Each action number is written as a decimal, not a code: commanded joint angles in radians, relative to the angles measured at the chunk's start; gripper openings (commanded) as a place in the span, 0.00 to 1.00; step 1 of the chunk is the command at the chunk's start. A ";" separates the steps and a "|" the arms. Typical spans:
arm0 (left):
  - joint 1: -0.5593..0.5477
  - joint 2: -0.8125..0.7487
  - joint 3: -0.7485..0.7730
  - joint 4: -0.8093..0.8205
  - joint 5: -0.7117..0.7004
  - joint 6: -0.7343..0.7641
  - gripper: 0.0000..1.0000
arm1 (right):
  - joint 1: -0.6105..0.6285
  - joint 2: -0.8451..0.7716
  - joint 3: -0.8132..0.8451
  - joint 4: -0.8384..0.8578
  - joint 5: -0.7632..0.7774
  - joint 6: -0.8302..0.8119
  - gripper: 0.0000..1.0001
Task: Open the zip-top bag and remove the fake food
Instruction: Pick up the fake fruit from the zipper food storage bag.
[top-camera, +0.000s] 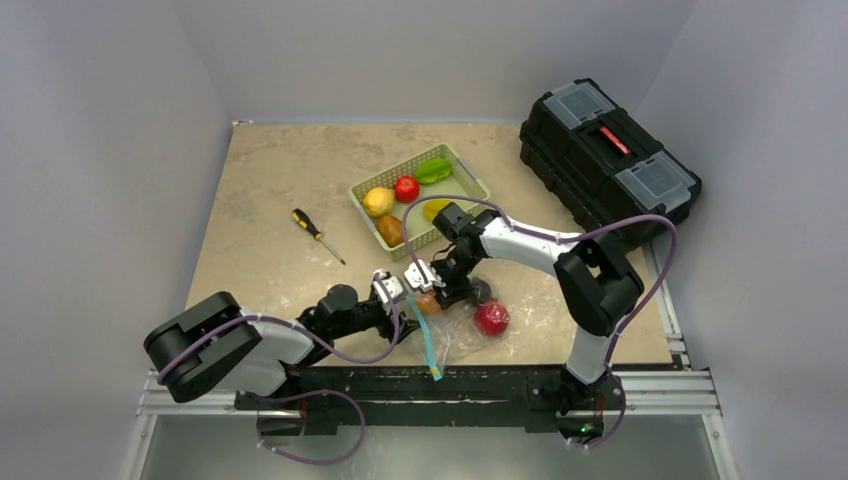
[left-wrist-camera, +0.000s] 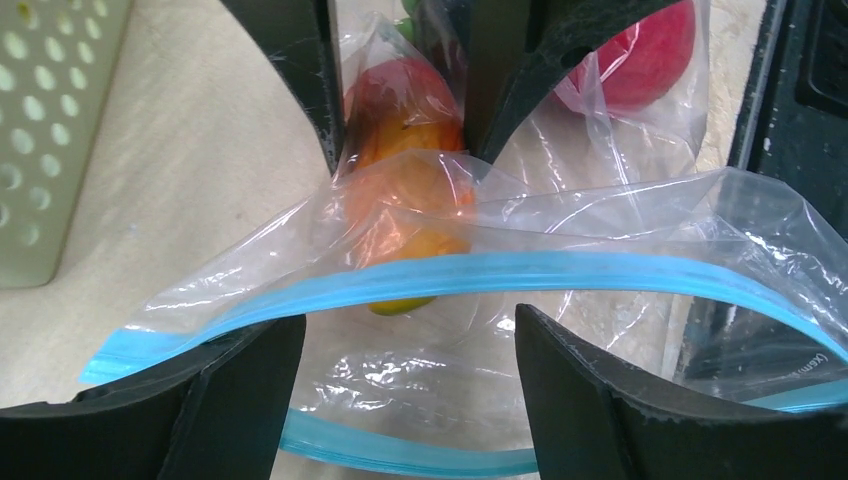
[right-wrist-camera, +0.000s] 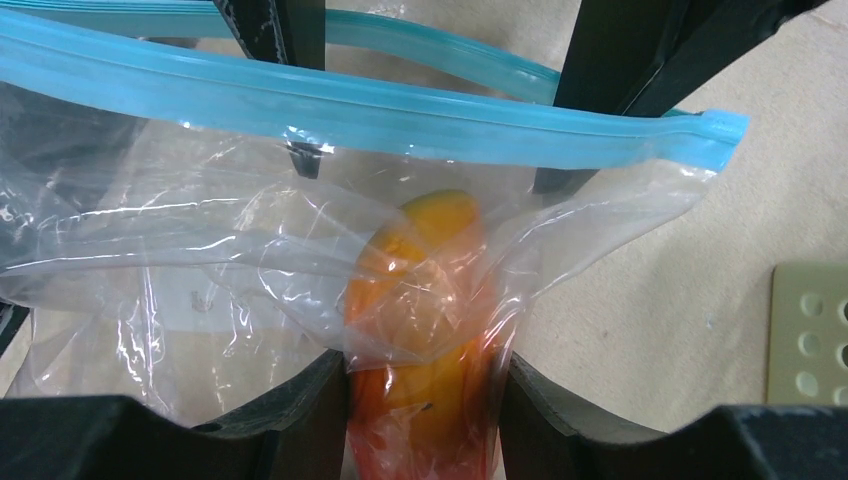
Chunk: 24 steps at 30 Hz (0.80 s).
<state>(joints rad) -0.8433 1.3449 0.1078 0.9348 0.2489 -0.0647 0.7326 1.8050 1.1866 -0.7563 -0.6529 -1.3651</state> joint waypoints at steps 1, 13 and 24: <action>-0.023 0.062 0.046 0.114 0.066 0.014 0.73 | 0.001 -0.010 0.034 -0.039 -0.081 -0.012 0.26; -0.066 0.033 0.025 0.135 -0.097 0.031 0.62 | -0.006 -0.015 0.039 0.026 -0.073 0.121 0.38; -0.066 -0.077 0.011 -0.005 -0.065 0.060 0.68 | -0.078 -0.138 0.025 -0.036 -0.007 0.109 0.64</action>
<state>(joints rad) -0.9031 1.2881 0.1287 0.9371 0.1581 -0.0319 0.6621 1.7435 1.1980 -0.7757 -0.6960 -1.2568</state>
